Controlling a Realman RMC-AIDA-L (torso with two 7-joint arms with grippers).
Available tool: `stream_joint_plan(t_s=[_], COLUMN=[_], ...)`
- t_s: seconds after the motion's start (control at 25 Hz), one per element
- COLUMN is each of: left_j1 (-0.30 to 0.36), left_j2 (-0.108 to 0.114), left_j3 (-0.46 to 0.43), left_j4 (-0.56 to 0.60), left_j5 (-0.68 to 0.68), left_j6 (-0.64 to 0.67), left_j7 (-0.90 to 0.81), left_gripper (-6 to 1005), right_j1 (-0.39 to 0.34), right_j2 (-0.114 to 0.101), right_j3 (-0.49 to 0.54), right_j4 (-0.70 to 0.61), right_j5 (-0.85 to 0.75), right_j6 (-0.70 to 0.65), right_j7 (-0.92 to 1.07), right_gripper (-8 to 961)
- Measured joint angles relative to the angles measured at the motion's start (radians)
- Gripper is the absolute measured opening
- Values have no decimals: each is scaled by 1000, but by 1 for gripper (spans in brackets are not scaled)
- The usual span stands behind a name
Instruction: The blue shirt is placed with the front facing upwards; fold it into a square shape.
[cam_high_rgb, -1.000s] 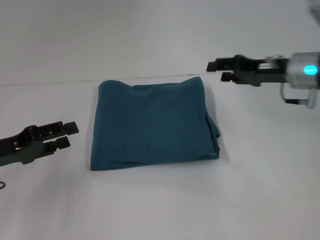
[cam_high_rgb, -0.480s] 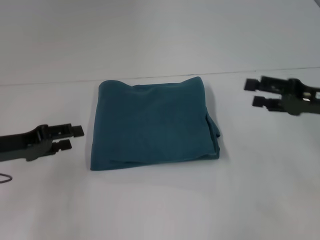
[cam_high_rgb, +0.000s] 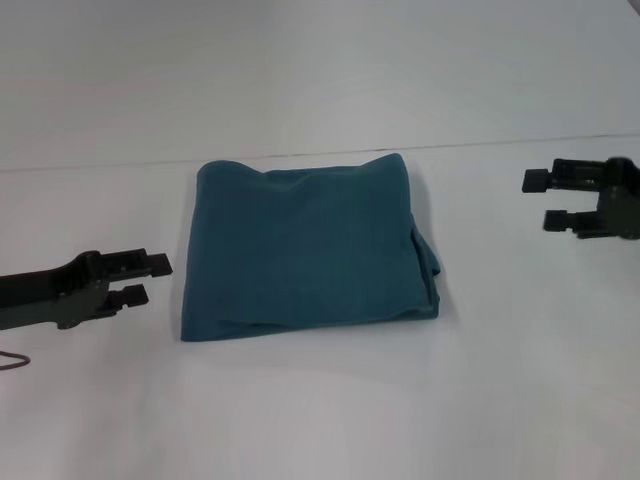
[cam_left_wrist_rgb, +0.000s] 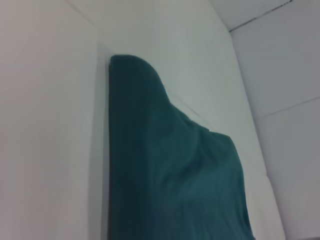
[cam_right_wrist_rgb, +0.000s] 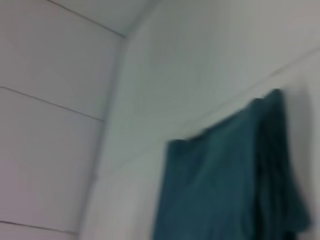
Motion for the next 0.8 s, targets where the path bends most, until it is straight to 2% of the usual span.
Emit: stream_joint_plan(t_s=[0.2, 0.32, 0.4, 0.52, 0.8], left_j1=[-9, -23, -35, -60, -137], left_j2=[0, 1, -1, -2, 5], left_j3=[42, 53, 60, 93, 243], left_j4=[-1, -2, -2, -16, -88], left_j5=[8, 8, 6, 7, 25], left_j6=[-3, -24, -57, -131, -366], left_j7=[-41, -39, -30, -21, -26], left_gripper=[676, 678, 679, 732, 844], right_j1=[109, 138, 142, 138, 134], right_j2=[-65, -89, -94, -97, -96], right_j3=[8, 10, 11, 14, 24], right_j4=[-2, -15, -27, -43, -42], right_j5=[-170, -183, -181, -175, -174], right_j6=[-2, -6, -8, -20, -25], right_j7=[105, 134, 146, 153, 152], right_gripper=[899, 899, 898, 898, 898])
